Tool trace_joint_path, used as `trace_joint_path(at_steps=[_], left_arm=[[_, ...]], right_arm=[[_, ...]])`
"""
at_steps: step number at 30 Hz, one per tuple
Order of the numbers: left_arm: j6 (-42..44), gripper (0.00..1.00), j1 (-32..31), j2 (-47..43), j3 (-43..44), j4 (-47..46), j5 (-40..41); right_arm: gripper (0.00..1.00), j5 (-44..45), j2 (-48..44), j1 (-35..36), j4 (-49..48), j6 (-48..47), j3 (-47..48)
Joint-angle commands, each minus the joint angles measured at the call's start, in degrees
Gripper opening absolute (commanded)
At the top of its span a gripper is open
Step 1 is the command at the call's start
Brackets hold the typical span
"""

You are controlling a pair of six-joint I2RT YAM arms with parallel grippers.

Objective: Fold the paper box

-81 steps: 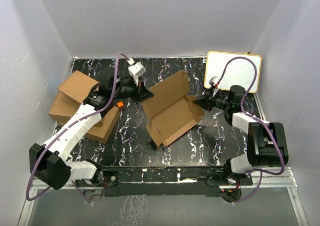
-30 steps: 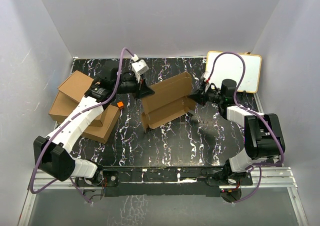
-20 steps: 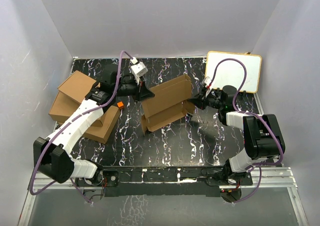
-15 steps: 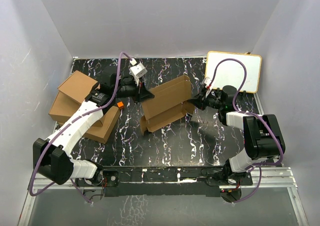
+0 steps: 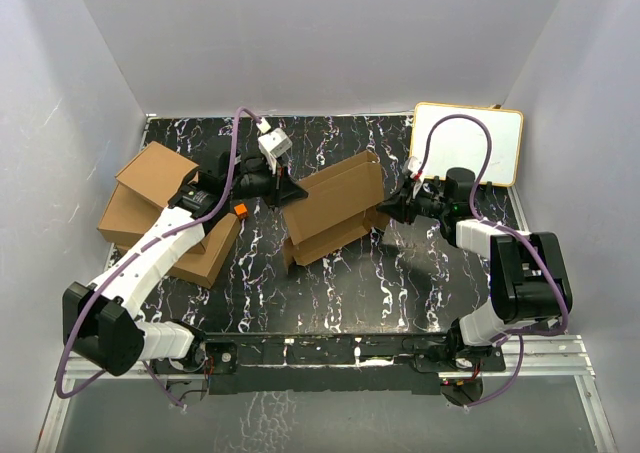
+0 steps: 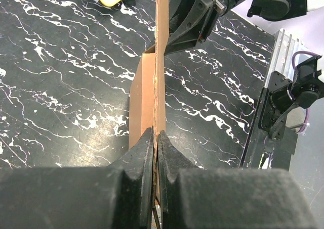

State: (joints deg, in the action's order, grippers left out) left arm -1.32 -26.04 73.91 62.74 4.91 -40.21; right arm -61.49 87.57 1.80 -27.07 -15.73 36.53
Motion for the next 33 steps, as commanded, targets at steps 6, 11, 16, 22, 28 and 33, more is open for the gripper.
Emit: trace_joint_path(at_steps=[6, 11, 16, 22, 28, 33], left_arm=[[-0.2, 0.00, -0.1, -2.5, 0.3, 1.4, 0.7], [-0.4, 0.00, -0.1, -2.5, 0.3, 1.3, 0.6], [-0.5, 0.00, -0.1, -2.4, -0.1, 1.5, 0.6], [-0.8, 0.00, -0.1, -2.5, 0.0, 1.2, 0.4], [-0.8, 0.00, -0.1, -2.4, 0.2, 1.2, -0.1], [-0.8, 0.00, -0.1, -2.3, 0.4, 1.5, -0.4]], right_arm=[[0.26, -4.6, -3.1, -1.0, 7.6, -8.2, 3.7], [0.33, -8.3, -4.0, -3.7, 17.2, -15.5, 6.2], [0.41, -11.6, -4.3, -5.6, 35.3, -31.1, 11.4], [0.49, -14.1, -3.2, -7.0, 57.3, -46.6, 18.2], [0.53, -15.5, -0.7, -9.2, 76.4, -60.2, 26.1], [0.53, -16.5, 2.0, -12.6, 90.6, -71.8, 33.1]])
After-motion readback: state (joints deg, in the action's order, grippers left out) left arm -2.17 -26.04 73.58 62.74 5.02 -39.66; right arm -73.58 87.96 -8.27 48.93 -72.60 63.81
